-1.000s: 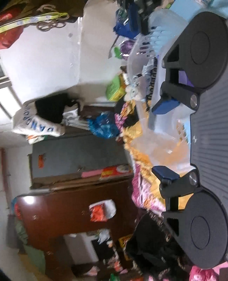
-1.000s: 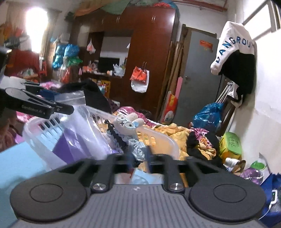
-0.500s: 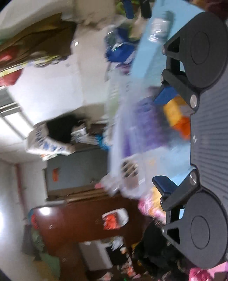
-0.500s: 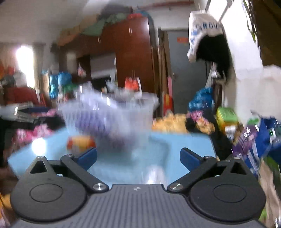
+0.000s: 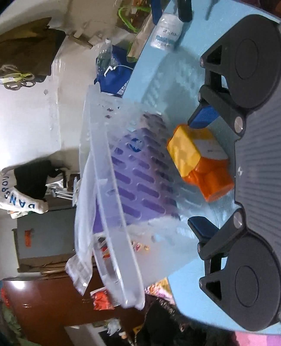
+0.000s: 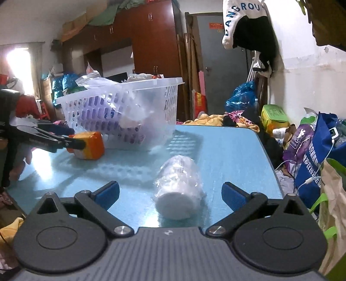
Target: Organize objects
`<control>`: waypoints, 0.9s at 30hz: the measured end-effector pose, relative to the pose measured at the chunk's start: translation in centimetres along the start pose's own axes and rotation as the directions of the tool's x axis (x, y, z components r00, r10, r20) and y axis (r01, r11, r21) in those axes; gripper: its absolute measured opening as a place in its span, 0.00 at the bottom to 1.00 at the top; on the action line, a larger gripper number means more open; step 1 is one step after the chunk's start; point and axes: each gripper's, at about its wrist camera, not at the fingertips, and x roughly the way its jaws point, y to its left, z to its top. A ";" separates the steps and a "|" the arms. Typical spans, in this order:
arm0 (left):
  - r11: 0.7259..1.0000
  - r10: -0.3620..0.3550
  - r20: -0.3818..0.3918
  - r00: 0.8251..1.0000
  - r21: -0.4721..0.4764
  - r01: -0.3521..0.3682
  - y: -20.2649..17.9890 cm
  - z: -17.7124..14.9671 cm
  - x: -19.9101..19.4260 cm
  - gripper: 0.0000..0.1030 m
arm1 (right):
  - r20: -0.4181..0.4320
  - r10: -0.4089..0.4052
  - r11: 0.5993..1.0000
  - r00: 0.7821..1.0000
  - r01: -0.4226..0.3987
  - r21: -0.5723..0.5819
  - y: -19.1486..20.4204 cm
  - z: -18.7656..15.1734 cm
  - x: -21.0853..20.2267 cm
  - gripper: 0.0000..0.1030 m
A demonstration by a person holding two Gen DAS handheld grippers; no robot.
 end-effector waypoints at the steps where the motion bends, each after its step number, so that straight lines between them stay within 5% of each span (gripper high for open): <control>1: 1.000 0.002 -0.008 1.000 0.002 -0.002 -0.1 0.0 0.2 0.88 | 0.002 -0.007 1.000 1.000 0.007 -0.009 0.1 -0.2 0.0 1.00; 8: 1.000 0.005 -0.044 0.999 0.001 -0.005 -0.7 0.1 1.2 0.86 | -0.009 -0.013 1.000 1.000 0.013 -0.008 0.0 -0.4 0.5 0.93; 11: 1.000 -0.003 -0.043 0.999 -0.021 0.002 -0.6 0.0 1.2 0.73 | -0.017 -0.012 1.000 1.000 0.012 0.001 -0.3 -0.6 0.6 0.80; 15: 1.000 0.008 -0.026 1.000 -0.028 -0.008 -0.7 -0.4 0.6 0.61 | -0.033 -0.019 1.000 0.999 0.019 -0.011 -0.3 -0.9 0.8 0.48; 19: 0.999 -0.010 0.019 1.000 -0.042 0.011 -1.0 -0.8 -0.7 0.47 | -0.011 -0.033 0.997 0.999 0.032 -0.068 0.5 -1.3 0.4 0.47; 27: 1.000 0.017 0.041 0.999 -0.007 -0.016 -1.9 -1.3 -1.6 0.47 | 0.031 -0.006 0.995 1.000 0.009 -0.104 2.4 -0.9 -0.3 0.46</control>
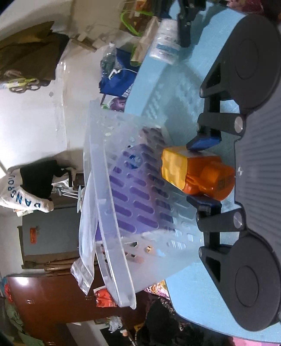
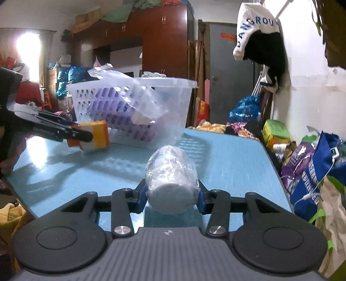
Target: Organize objects
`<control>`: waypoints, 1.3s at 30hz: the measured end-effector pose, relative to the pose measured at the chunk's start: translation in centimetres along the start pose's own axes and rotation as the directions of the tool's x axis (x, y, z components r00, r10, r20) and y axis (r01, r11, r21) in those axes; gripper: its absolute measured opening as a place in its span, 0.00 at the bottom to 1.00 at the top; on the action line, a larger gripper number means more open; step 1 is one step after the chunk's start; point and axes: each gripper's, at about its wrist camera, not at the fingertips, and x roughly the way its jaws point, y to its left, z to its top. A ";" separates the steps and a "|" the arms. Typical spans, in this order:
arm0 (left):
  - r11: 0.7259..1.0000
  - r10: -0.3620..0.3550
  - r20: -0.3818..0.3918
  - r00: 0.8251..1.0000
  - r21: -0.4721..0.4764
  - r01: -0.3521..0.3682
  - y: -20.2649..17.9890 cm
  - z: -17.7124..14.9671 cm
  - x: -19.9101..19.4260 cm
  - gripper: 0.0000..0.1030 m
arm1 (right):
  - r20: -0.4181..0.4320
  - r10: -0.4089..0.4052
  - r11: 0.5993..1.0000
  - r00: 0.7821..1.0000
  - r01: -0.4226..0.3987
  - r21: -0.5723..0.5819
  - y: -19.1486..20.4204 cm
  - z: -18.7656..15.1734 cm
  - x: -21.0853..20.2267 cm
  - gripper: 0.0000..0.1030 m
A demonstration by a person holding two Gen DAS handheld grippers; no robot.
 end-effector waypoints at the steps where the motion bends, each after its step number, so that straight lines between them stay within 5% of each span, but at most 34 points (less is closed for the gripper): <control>1: 1.000 -0.004 0.001 1.000 0.002 0.004 -0.1 0.0 0.0 0.46 | 0.001 0.004 1.000 1.000 -0.004 0.000 0.1 0.1 -0.1 0.46; 15: 0.999 -0.013 0.180 0.984 -0.047 0.022 -1.4 -1.2 -5.9 0.46 | 0.066 0.074 0.997 0.995 -0.074 0.007 1.9 1.5 -1.0 0.46; 31: 0.994 0.027 0.235 0.972 -0.111 -0.001 -0.8 -0.4 -8.5 0.45 | 0.127 0.107 0.994 0.986 -0.111 0.018 2.3 3.8 -1.7 0.46; 39: 0.991 0.086 0.310 0.947 -0.120 -0.051 1.3 5.1 -12.0 0.44 | 0.214 0.099 0.995 0.972 -0.099 -0.013 1.7 11.1 -2.2 0.46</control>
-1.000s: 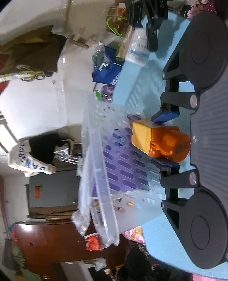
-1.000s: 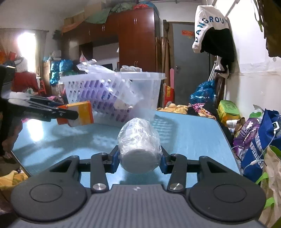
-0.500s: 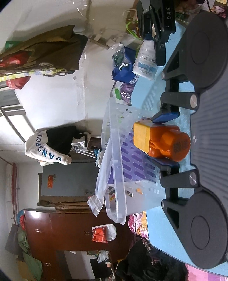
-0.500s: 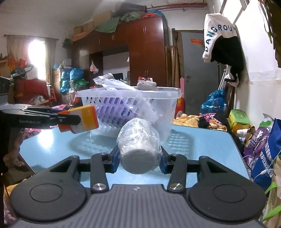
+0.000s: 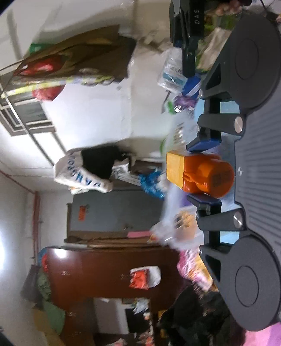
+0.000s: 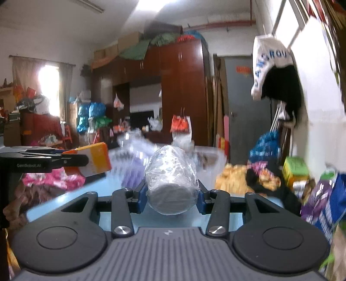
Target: Organize objects
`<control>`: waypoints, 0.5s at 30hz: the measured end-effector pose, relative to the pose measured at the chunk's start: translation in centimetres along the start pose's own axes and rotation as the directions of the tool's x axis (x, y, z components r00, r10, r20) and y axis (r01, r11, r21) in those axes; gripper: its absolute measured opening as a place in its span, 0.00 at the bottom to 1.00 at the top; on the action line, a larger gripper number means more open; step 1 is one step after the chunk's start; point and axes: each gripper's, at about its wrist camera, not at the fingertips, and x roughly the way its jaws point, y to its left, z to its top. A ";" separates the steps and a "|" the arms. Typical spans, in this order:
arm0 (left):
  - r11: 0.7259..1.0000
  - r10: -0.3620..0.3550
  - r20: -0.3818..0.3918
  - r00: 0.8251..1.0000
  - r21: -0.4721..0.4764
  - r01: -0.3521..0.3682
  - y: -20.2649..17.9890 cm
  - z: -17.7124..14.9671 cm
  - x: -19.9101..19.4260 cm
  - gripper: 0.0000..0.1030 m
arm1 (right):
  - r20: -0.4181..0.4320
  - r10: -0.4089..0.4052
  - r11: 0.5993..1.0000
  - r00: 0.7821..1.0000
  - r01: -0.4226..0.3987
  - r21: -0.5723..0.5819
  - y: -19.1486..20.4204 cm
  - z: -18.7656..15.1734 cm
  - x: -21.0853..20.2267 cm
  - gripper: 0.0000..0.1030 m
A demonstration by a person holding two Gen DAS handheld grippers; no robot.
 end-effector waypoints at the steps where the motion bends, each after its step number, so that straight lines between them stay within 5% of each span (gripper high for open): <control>1: 1.000 0.017 0.010 1.000 -0.003 -0.017 0.4 1.4 0.3 0.44 | 0.003 -0.004 1.000 1.000 0.004 -0.001 -0.2 1.0 0.5 0.46; 7: 0.990 0.141 -0.060 0.988 -0.005 -0.142 2.9 7.7 5.3 0.44 | -0.066 -0.073 0.997 0.995 0.073 0.007 -1.5 6.3 6.9 0.46; 15: 0.981 0.182 -0.204 0.962 -0.031 -0.192 5.4 7.5 12.6 0.44 | -0.212 -0.127 0.992 0.969 0.128 -0.006 -1.8 5.4 13.3 0.46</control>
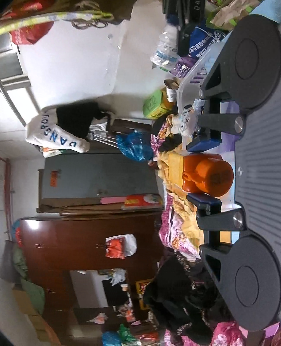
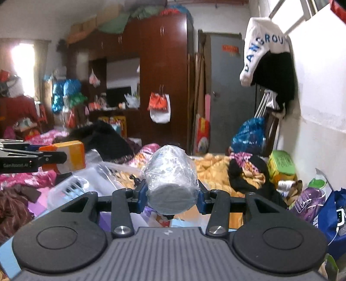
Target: Organize objects
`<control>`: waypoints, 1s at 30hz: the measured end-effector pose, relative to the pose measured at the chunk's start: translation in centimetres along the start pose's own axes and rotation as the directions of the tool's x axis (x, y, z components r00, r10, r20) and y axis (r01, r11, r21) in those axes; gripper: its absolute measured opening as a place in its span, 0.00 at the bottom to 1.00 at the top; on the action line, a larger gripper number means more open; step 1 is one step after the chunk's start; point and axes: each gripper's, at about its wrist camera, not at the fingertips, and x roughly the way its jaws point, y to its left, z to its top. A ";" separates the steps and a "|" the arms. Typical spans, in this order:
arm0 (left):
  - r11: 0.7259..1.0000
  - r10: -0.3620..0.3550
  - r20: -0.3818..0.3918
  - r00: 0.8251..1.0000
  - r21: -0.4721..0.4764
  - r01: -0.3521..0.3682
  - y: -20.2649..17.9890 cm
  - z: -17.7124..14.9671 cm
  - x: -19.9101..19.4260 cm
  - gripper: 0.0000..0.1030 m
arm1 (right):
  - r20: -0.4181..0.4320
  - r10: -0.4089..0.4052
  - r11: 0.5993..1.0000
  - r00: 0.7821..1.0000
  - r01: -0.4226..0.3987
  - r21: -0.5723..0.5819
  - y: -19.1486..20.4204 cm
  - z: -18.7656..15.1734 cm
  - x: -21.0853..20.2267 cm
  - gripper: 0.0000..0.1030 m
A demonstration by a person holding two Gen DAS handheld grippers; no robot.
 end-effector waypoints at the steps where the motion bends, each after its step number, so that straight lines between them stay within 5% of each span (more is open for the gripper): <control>1: 1.000 0.005 -0.008 1.000 -0.012 -0.005 0.1 0.0 0.5 0.44 | -0.006 -0.001 1.000 1.000 0.001 0.001 0.0 -0.2 0.1 0.46; 10: 0.996 0.072 -0.100 0.992 -0.036 -0.076 0.2 -1.3 3.5 0.46 | -0.103 -0.012 1.000 0.995 0.009 -0.027 0.2 -1.3 2.8 0.46; 13: 0.998 0.063 -0.159 0.985 0.003 -0.063 -0.1 -1.6 4.4 0.69 | -0.135 -0.014 0.999 0.991 0.010 -0.032 0.3 -1.6 3.5 0.50; 16: 0.996 0.092 -0.101 0.991 0.027 -0.090 -0.4 -1.5 3.1 0.75 | -0.142 -0.026 0.999 0.990 0.021 -0.036 0.4 -1.5 3.7 0.74; 21: 0.999 0.042 -0.032 0.999 -0.011 -0.043 0.0 -1.2 0.6 0.83 | -0.069 -0.042 0.999 0.997 0.041 -0.017 0.1 -1.0 2.4 0.98; 26: 0.999 -0.021 0.093 0.995 -0.046 0.025 0.0 -3.6 -3.0 1.00 | 0.021 -0.003 0.999 1.000 0.002 0.032 -0.6 -1.8 -1.4 1.00; 30: 0.998 -0.032 0.110 0.993 -0.056 0.038 -0.3 -5.9 -4.8 1.00 | 0.102 -0.064 0.997 0.993 0.058 0.059 -0.2 -3.3 -5.1 1.00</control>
